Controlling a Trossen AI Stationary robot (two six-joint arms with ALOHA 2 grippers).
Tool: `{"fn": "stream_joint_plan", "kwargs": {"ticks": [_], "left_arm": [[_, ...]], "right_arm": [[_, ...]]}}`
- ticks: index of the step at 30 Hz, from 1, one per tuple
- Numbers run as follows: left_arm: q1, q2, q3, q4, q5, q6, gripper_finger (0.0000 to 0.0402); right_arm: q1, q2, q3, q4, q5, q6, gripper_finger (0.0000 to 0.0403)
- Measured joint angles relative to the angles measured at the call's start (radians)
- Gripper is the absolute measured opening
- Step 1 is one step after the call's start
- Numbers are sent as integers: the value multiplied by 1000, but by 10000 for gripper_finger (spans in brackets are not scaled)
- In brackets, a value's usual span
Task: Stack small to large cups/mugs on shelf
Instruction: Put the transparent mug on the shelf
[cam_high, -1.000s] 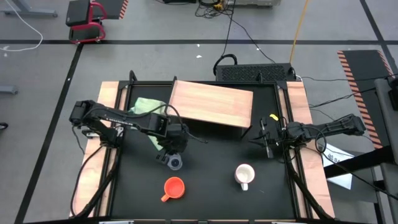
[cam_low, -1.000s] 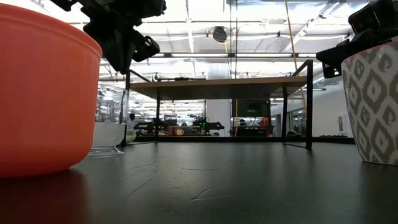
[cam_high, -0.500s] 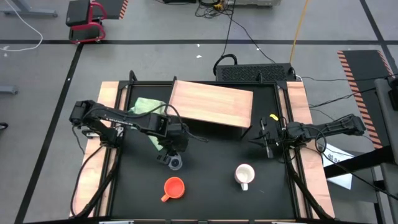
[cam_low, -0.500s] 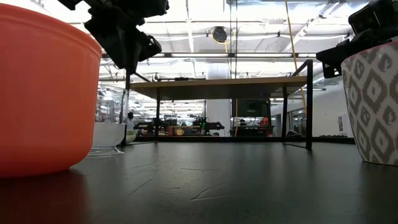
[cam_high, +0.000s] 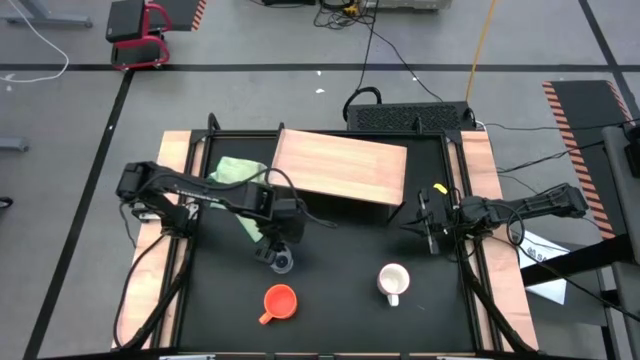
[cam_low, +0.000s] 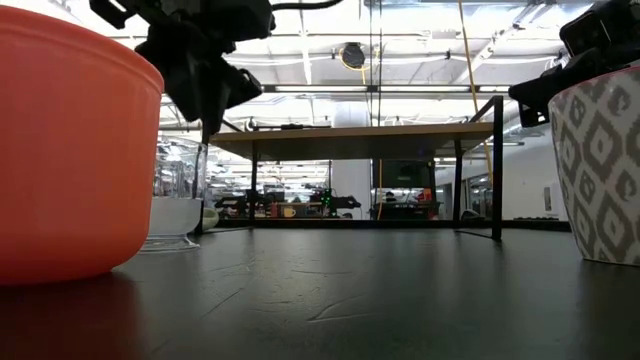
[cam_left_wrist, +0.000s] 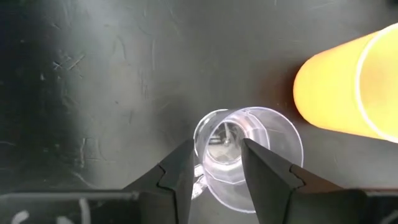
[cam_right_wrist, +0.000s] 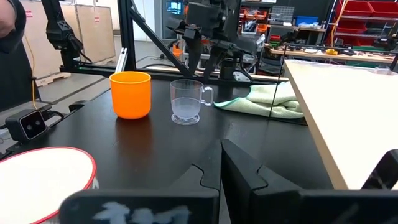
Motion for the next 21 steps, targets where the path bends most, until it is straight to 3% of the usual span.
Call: {"fn": "stream_joint_plan", "kwargs": {"ticks": [21], "left_arm": [[0, 39, 0, -9, -9, 29, 136]], "right_arm": [[0, 2, 0, -6, 0, 0, 0]]}}
